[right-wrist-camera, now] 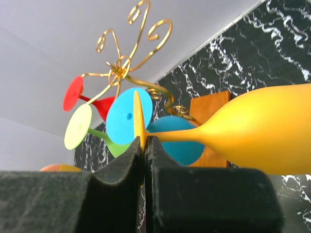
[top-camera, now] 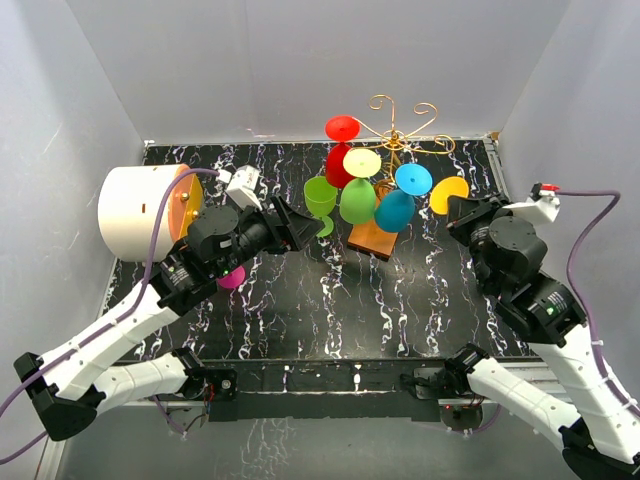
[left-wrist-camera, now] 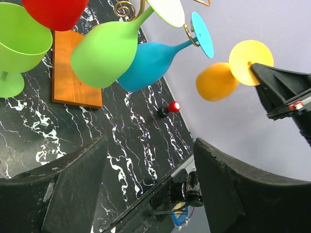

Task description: Place the wine glass upside down on the wine glass rack

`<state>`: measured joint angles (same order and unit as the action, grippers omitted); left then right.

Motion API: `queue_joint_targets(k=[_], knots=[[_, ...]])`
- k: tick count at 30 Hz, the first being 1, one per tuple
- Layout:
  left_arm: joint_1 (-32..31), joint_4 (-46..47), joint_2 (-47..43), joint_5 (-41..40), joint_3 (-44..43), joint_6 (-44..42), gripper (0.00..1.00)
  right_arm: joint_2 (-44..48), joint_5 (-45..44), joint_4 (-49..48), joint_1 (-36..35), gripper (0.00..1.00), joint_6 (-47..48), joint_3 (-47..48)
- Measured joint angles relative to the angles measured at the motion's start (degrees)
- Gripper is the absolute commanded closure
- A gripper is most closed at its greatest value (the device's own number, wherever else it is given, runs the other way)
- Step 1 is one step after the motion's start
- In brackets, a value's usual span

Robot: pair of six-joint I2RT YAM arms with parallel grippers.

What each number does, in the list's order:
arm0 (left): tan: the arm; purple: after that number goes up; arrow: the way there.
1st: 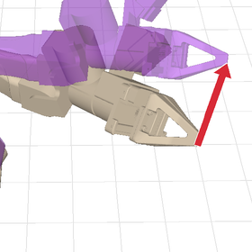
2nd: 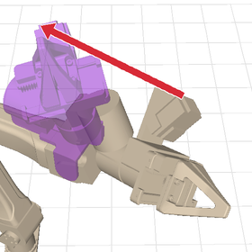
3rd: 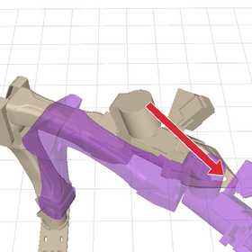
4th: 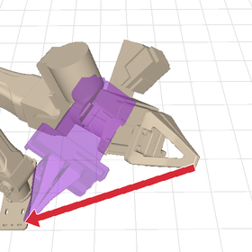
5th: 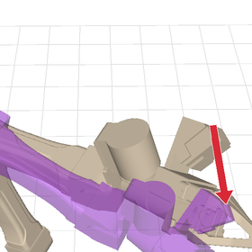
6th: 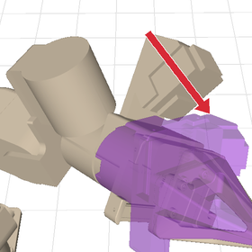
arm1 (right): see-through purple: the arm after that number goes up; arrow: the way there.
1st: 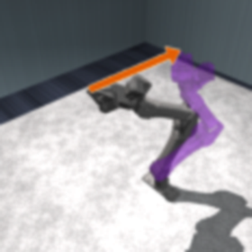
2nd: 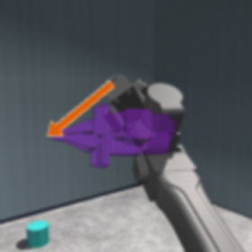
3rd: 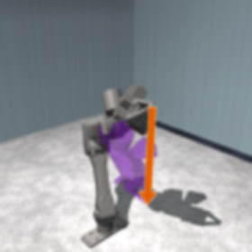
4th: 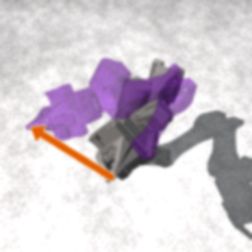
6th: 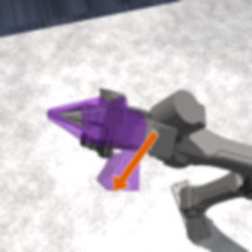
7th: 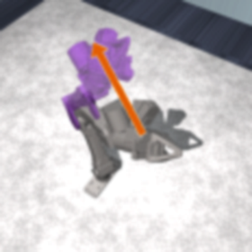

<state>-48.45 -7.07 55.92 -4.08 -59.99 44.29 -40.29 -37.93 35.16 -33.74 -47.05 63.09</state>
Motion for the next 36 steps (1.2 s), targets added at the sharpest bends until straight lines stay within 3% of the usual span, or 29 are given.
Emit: queue_joint_targets(k=[9, 21, 25, 31, 36], knots=[[0.0, 0.2, 0.7, 0.2, 0.0, -0.4, 0.3, -2.0, -5.2, -1.9, 0.0, 1.0, 4.0, 3.6], [0.0, 0.1, 0.6, 0.5, 0.0, -0.4, 0.3, -14.2, -7.3, -10.1, 1.2, 1.0, 14.2, 15.1], [0.0, 0.1, 0.6, 0.6, 0.0, -0.4, 0.3, -16.4, -2.2, -11.4, 9.0, 1.0, 14.0, 15.7], [0.0, -1.0, 0.3, 0.6, 0.0, -0.7, 0.3, -21.0, 16.4, -13.3, 28.9, 1.0, 9.6, 15.8], [0.0, -1.2, -0.5, 0.5, 0.0, -0.7, 0.3, -23.6, 32.1, -18.6, 38.5, 1.0, 3.9, 14.8]])
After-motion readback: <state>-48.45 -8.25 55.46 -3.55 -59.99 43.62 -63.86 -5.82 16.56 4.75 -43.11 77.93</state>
